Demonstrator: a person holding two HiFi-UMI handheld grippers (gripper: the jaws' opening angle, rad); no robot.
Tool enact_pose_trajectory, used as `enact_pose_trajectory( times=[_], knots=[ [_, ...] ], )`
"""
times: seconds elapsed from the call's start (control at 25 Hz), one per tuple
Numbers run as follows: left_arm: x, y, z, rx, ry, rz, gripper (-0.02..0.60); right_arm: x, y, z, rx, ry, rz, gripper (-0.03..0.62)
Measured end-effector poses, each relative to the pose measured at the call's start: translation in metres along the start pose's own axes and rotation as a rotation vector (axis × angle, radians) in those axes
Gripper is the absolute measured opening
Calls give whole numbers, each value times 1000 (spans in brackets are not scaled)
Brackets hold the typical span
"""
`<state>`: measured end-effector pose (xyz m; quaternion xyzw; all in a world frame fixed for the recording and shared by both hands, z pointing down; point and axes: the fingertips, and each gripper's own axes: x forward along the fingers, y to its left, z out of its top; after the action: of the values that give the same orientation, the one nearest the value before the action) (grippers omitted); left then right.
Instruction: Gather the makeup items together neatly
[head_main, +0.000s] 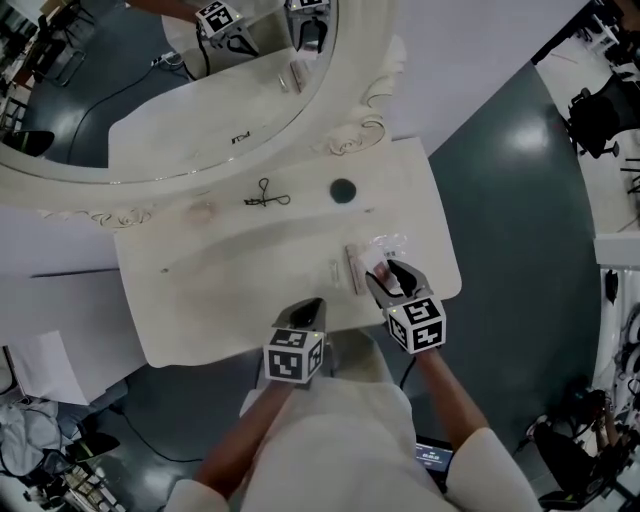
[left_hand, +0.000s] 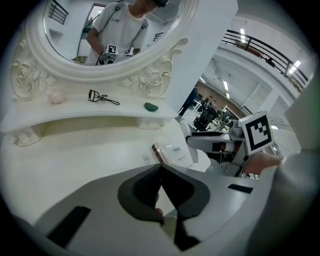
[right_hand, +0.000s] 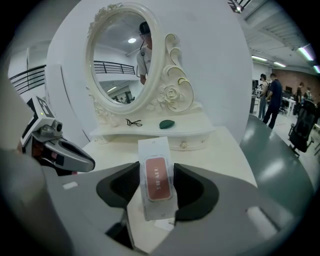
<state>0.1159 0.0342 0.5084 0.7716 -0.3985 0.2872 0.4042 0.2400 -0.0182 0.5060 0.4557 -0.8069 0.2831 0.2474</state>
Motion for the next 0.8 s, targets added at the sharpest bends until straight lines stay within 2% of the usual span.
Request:
enact_pose_trajectory(
  times=[0.44,0.8],
  knots=[
    [28,-20,-1,41,55,-42,9,-5,-55,-17,85,9,-116,206],
    [53,-48,5,106,90,-101,9,-15,-105,-30,154,9,-235,206]
  ],
)
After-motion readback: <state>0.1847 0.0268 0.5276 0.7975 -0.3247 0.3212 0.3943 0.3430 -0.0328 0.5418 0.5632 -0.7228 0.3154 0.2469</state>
